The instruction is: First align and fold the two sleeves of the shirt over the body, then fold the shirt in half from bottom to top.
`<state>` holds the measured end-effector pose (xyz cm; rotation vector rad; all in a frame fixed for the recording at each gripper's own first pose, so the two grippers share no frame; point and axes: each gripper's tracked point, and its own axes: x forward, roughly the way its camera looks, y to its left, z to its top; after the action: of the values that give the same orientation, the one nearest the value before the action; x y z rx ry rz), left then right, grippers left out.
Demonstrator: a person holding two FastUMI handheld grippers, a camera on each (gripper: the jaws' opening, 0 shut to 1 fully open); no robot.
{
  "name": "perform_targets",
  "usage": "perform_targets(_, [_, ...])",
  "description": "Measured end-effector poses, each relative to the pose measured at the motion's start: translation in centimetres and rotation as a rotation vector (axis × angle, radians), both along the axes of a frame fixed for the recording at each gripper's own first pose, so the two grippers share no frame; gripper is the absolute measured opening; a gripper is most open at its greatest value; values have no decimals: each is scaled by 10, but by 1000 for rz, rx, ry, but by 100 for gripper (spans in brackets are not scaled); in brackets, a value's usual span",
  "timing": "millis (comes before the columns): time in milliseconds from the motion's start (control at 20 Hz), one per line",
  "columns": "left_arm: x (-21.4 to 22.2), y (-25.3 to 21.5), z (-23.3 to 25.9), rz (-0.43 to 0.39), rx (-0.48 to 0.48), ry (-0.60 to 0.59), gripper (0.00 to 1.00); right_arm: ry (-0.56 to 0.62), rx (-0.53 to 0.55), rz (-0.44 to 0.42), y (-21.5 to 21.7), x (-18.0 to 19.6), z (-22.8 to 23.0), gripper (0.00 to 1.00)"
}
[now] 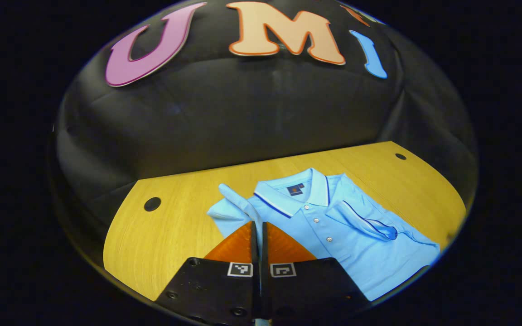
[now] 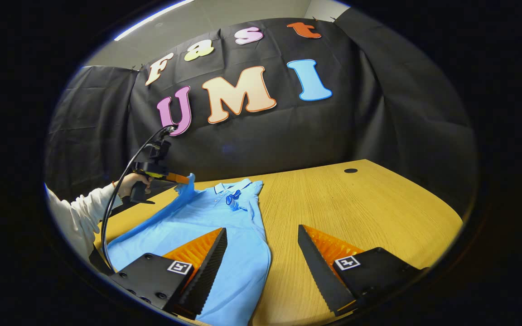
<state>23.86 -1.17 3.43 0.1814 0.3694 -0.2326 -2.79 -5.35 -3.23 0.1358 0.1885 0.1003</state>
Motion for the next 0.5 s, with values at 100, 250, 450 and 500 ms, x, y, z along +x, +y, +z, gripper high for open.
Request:
perform_targets(100, [1, -26, -10, -49, 28, 14, 0, 5, -2, -3, 0, -2, -1, 98])
perform_targets(250, [2, -56, -23, -91, 31, 33, 1, 18, -7, -4, 1, -5, -7, 98])
perform_targets(450, [-6, -81, -32, -142, 15, 58, 16, 34, -21, 0, 6, -9, -11, 98])
perform_targets(500, [-9, -82, -31, -149, 20, 52, 40, 35, -26, 5, 8, -10, -11, 98])
